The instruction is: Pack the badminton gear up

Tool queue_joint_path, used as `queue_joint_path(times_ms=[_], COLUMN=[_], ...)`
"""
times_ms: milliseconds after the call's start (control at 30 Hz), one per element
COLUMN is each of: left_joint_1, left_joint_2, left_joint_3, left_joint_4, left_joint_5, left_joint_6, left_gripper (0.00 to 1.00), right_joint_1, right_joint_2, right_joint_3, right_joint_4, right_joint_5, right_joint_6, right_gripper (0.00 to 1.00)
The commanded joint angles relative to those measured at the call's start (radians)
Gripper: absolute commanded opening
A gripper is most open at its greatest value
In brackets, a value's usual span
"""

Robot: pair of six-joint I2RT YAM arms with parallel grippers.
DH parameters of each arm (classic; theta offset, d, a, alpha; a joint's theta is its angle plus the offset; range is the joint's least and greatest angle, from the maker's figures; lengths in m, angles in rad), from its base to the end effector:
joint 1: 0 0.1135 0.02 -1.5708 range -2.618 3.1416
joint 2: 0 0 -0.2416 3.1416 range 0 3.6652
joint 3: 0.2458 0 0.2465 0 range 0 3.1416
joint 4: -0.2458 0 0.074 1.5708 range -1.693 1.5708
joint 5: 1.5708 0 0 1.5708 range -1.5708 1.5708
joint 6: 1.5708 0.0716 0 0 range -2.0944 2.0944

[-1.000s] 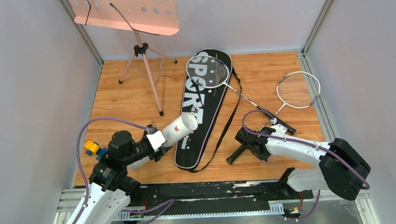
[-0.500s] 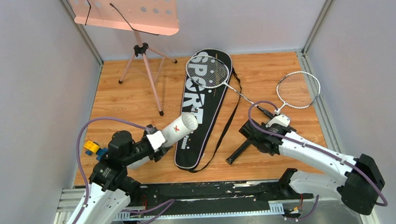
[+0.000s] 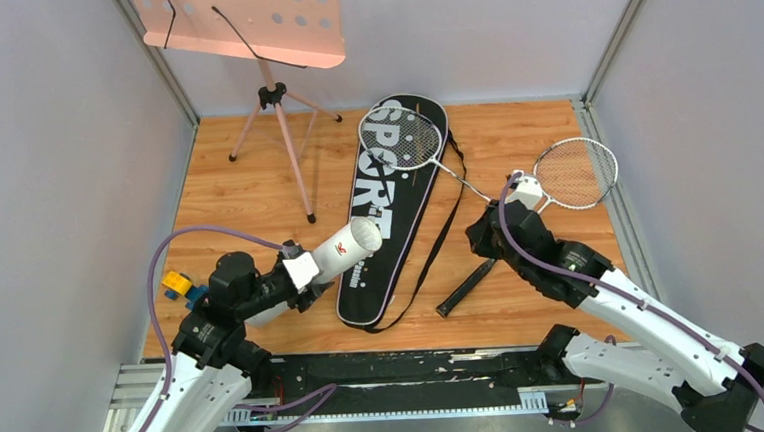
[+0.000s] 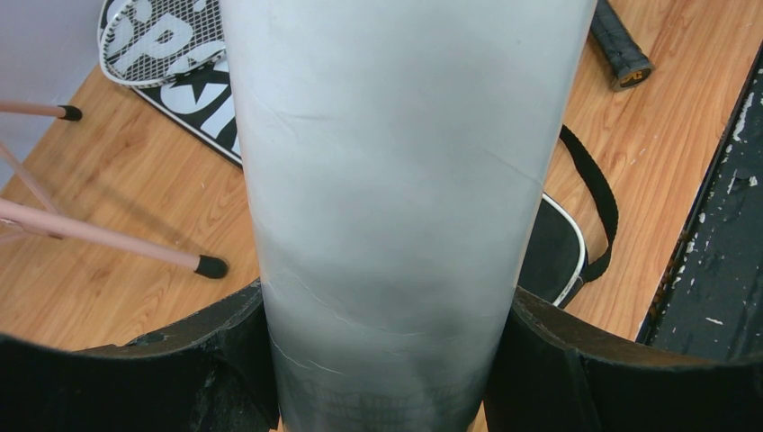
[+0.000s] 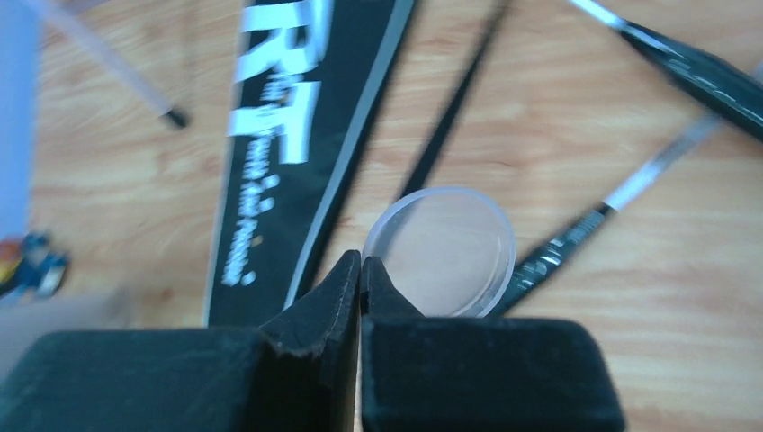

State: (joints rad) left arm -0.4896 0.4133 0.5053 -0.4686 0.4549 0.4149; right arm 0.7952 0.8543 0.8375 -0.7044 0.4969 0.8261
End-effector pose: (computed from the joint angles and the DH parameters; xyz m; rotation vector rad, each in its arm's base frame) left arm 0.1264 -0.1030 0.2414 1.1078 1.5906 -0.4915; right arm 0.1674 0.1219 0.2612 0.2859 2.1917 0.3360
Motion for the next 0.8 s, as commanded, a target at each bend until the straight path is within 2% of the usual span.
queue_joint_path(times_ms=[0, 133, 267, 767], left_joint_1=[-0.003, -0.003, -0.004, -0.003], left_joint_2=[-0.001, -0.001, -0.001, 0.001], left_joint_3=[0.018, 0.018, 0.018, 0.018], left_joint_4=[0.067, 0.067, 0.067, 0.068], left_joint_5=[0.02, 0.02, 0.023, 0.035], left_joint_6=[0.012, 0.013, 0.011, 0.012], left_gripper=[0.62, 0.61, 0.61, 0.61], right_joint_1=[0.0, -0.001, 0.0, 0.027], right_joint_2=[-0.057, -0.042, 0.01, 0.123], right_joint_3=[0.018, 0.052, 0.11, 0.249], right_joint_4=[0.335, 0.446, 0.502, 0.613], right_joint_5=[-0.353, -0.611, -0.806, -1.071], right_joint_6=[-0.336, -0.44, -0.491, -0.531], right_gripper=[0.0, 0.0, 0.0, 0.0])
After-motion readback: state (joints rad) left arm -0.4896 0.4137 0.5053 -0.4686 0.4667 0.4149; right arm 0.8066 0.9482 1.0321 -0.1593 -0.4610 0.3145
